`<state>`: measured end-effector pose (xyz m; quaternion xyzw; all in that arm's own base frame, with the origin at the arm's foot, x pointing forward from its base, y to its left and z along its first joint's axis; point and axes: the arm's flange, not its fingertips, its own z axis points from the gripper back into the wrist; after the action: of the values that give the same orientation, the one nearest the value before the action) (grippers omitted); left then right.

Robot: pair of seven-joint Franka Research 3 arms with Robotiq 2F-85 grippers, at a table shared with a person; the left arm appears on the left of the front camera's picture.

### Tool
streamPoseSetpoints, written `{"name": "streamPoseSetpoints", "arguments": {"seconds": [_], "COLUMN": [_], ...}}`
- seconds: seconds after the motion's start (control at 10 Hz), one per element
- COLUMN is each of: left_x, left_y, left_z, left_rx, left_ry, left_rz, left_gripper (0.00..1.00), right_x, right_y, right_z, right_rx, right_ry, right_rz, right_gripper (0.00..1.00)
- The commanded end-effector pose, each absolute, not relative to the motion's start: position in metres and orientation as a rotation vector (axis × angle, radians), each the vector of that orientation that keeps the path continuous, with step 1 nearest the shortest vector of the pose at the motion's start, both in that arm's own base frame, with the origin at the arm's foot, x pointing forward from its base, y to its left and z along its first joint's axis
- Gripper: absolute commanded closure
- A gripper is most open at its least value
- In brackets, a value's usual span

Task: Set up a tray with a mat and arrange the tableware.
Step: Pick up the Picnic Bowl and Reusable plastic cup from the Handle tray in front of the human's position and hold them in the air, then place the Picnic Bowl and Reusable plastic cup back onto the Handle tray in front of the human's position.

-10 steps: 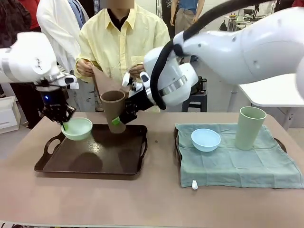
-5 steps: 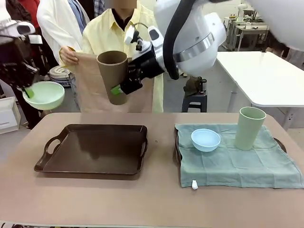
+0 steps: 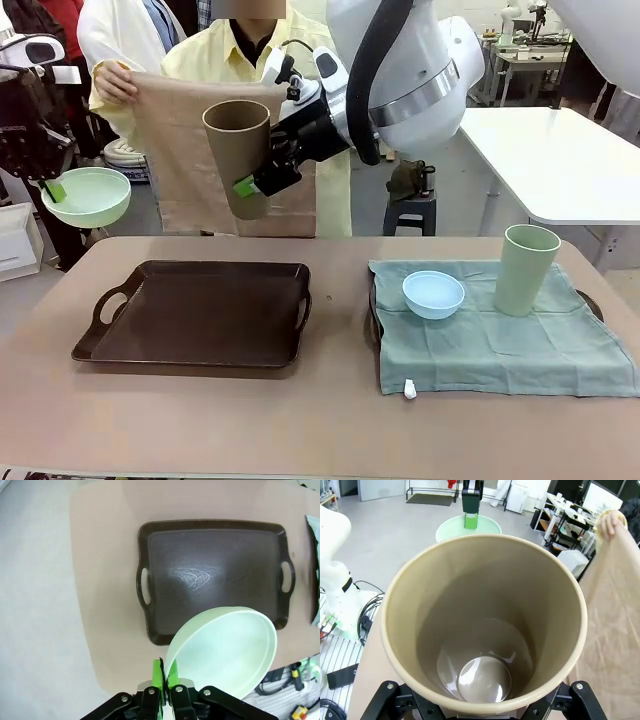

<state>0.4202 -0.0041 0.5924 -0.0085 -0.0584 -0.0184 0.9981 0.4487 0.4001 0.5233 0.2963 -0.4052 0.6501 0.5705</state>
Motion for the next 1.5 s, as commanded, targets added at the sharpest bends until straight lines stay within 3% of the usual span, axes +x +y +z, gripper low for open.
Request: {"name": "streamPoseSetpoints", "arguments": {"seconds": [0.0,1.4], "left_x": [0.4214,0.4214], "left_y": [-0.0044,-0.0044], "left_z": [0.5922,0.5922], "left_rx": [-0.016,-0.016], "left_ry": [-0.131,-0.131], "left_rz": [-0.038,-0.038], "left_gripper": [1.00,1.00], "right_x": [0.4511,0.4511], "right_y": [0.4022,0.4022], "right_z": [0.5257,0.5257], "right_rx": [0.692,0.692], "right_ry": [-0.966,-0.966], "right_rz": [1.536,1.536], "right_gripper": [1.00,1.00]}}
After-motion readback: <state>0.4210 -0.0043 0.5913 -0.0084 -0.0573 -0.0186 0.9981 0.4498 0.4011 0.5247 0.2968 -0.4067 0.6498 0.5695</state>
